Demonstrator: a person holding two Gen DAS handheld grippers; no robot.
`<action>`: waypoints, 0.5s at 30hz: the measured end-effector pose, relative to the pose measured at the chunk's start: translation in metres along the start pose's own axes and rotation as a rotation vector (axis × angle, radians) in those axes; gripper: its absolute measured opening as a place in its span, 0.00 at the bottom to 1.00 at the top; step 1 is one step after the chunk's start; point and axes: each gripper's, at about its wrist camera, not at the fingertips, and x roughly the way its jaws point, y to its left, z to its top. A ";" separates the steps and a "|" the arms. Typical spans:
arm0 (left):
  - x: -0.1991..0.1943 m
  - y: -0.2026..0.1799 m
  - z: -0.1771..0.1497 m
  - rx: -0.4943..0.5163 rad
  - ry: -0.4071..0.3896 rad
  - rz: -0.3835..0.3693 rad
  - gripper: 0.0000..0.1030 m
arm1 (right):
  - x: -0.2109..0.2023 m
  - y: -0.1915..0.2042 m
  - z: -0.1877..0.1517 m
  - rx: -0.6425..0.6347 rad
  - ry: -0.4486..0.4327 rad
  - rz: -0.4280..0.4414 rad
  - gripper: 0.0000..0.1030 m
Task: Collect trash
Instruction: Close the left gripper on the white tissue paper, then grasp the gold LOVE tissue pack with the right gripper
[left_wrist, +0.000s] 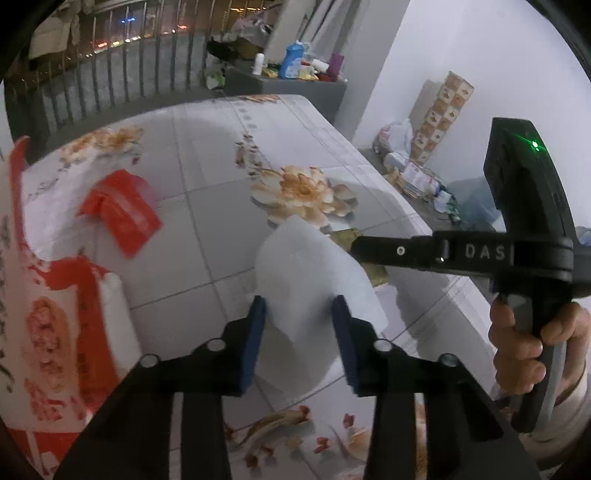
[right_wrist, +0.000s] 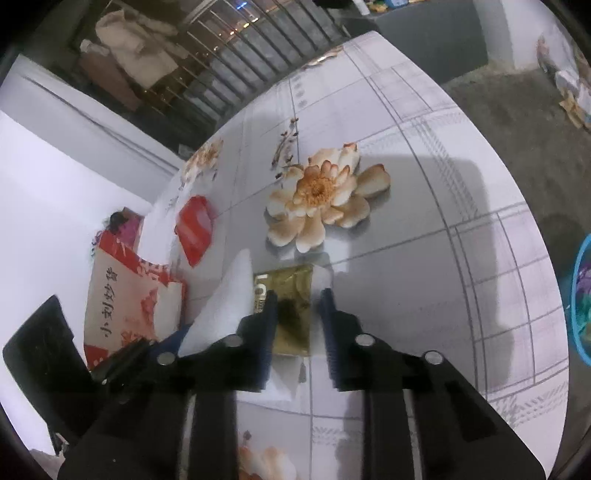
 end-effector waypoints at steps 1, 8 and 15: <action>0.002 -0.003 0.000 0.006 0.003 -0.015 0.30 | -0.004 -0.002 -0.004 0.011 0.005 0.014 0.08; 0.008 -0.024 -0.002 0.062 0.009 -0.070 0.28 | -0.035 -0.017 -0.023 0.048 -0.025 -0.027 0.05; 0.012 -0.057 -0.010 0.143 0.035 -0.183 0.28 | -0.066 -0.039 -0.060 0.150 -0.050 -0.067 0.05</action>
